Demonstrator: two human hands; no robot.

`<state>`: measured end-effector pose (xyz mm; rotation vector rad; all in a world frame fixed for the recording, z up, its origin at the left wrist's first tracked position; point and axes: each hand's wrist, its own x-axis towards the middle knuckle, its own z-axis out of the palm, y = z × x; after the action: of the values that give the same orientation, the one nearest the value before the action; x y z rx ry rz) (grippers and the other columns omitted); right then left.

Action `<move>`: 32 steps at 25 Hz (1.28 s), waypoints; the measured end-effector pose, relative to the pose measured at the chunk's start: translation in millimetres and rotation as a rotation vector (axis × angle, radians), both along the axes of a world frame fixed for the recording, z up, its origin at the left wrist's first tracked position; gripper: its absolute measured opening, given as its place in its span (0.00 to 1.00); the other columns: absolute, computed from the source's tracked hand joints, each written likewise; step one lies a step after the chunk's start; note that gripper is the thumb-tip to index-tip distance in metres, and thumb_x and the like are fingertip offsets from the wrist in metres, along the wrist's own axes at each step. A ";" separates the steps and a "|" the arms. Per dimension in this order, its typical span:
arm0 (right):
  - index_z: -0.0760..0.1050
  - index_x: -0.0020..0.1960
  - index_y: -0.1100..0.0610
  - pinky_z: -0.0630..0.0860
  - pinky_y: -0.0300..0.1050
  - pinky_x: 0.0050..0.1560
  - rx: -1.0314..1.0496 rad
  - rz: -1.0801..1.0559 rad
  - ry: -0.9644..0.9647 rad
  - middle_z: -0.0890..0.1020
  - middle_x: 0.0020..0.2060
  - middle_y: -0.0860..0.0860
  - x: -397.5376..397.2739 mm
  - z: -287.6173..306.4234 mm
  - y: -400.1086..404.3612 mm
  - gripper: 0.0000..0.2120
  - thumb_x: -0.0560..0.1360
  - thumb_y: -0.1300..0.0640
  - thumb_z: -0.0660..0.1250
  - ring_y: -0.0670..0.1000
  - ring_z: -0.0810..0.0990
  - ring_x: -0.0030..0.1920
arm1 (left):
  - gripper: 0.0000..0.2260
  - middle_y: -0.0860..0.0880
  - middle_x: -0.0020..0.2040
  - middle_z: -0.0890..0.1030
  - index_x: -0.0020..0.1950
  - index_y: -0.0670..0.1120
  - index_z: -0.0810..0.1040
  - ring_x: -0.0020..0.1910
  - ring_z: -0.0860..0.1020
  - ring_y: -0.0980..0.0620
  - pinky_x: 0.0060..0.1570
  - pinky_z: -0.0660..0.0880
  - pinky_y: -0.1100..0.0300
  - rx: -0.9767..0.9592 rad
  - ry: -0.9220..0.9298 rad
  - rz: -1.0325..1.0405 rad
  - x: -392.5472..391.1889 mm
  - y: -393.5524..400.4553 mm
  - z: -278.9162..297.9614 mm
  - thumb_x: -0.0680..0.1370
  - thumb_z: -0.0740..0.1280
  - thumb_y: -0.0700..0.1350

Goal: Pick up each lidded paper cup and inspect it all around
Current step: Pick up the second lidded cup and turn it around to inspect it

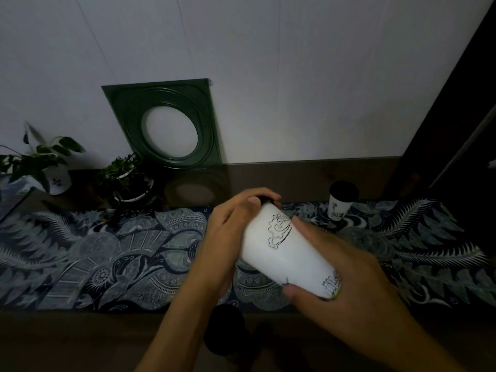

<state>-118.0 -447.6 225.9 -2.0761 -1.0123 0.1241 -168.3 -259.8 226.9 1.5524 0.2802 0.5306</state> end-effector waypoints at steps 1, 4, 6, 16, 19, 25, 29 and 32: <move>0.65 0.70 0.32 0.79 0.37 0.53 0.070 0.013 0.221 0.78 0.62 0.34 -1.8 4.2 -0.7 0.39 0.60 0.36 0.72 0.39 0.79 0.58 | 0.15 0.45 0.54 0.86 0.52 0.46 0.85 0.56 0.82 0.42 0.61 0.76 0.39 0.019 -0.008 -0.002 -0.6 0.1 0.2 0.76 0.61 0.49; 0.77 0.60 0.34 0.81 0.38 0.36 0.289 0.065 0.761 0.84 0.56 0.42 0.4 7.4 -0.6 0.30 0.59 0.45 0.77 0.44 0.86 0.45 | 0.15 0.45 0.55 0.85 0.53 0.47 0.84 0.57 0.81 0.44 0.61 0.75 0.37 0.066 -0.040 -0.010 -1.9 -1.6 1.5 0.77 0.60 0.50; 0.80 0.58 0.40 0.76 0.41 0.23 0.364 0.070 1.021 0.87 0.48 0.56 4.6 8.9 0.7 0.27 0.59 0.50 0.77 0.53 0.84 0.30 | 0.16 0.45 0.57 0.85 0.54 0.47 0.84 0.58 0.81 0.43 0.61 0.73 0.35 0.101 -0.077 -0.023 -1.9 -3.4 2.0 0.77 0.59 0.52; 0.61 0.72 0.39 0.82 0.42 0.40 -0.133 0.077 -0.245 0.74 0.62 0.37 8.2 12.8 1.0 0.37 0.65 0.36 0.68 0.43 0.81 0.47 | 0.15 0.51 0.48 0.87 0.46 0.52 0.86 0.51 0.83 0.45 0.48 0.80 0.56 -0.020 0.023 0.111 10.4 -1.4 0.1 0.78 0.59 0.44; 0.56 0.74 0.38 0.83 0.46 0.42 -0.135 0.076 -0.269 0.76 0.60 0.42 4.0 6.1 2.6 0.40 0.65 0.35 0.67 0.44 0.81 0.46 | 0.13 0.48 0.49 0.87 0.48 0.50 0.86 0.50 0.83 0.43 0.49 0.80 0.52 -0.012 0.040 0.072 8.0 -0.2 1.0 0.75 0.61 0.47; 0.76 0.60 0.38 0.81 0.36 0.33 0.249 0.116 0.690 0.85 0.51 0.41 7.4 18.3 5.2 0.27 0.64 0.53 0.79 0.44 0.86 0.42 | 0.16 0.44 0.53 0.86 0.55 0.43 0.83 0.52 0.83 0.41 0.51 0.80 0.47 0.018 -0.099 -0.020 -1.8 -0.8 12.8 0.76 0.61 0.49; 0.82 0.55 0.46 0.73 0.39 0.20 0.330 0.106 1.119 0.86 0.43 0.61 19.2 21.0 3.6 0.22 0.60 0.49 0.76 0.56 0.80 0.25 | 0.15 0.45 0.54 0.85 0.52 0.48 0.84 0.53 0.81 0.40 0.51 0.79 0.46 0.039 -0.143 -0.024 7.0 -7.2 7.8 0.77 0.60 0.51; 0.81 0.56 0.49 0.76 0.42 0.21 0.380 0.000 1.032 0.86 0.44 0.59 30.4 16.7 4.7 0.19 0.67 0.46 0.70 0.57 0.83 0.28 | 0.13 0.47 0.46 0.87 0.46 0.51 0.85 0.45 0.82 0.46 0.39 0.79 0.53 -0.140 0.017 0.123 17.5 -15.0 7.5 0.79 0.60 0.46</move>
<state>-87.6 -443.0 242.6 -1.3509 -0.3429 0.8338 -150.8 -274.8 234.4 1.4106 0.4194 0.5820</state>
